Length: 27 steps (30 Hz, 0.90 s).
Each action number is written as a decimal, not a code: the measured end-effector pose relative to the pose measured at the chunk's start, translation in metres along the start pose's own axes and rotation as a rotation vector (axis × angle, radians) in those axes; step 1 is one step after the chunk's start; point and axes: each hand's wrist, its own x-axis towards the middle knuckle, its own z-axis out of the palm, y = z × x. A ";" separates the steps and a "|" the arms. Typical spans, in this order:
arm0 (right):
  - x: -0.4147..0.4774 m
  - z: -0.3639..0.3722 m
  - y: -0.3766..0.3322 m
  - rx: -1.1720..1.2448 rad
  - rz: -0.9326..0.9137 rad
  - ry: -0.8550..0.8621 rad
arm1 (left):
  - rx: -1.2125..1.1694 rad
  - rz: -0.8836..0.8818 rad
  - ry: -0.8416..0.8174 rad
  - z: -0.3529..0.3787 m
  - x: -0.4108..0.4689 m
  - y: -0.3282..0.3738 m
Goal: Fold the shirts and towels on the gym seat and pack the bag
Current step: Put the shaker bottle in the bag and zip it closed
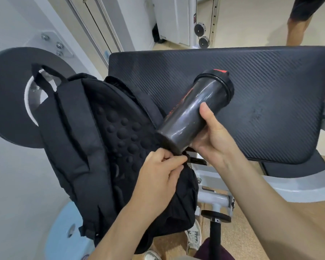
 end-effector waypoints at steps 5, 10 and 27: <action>-0.001 0.003 0.002 -0.279 -0.124 0.008 | 0.191 0.115 0.116 -0.015 0.008 0.003; 0.000 0.003 0.007 -0.507 -0.190 0.015 | 0.203 0.076 0.151 -0.032 0.019 0.009; 0.054 -0.015 -0.024 -0.804 0.162 -0.315 | 0.133 -0.025 -0.382 -0.061 0.051 -0.011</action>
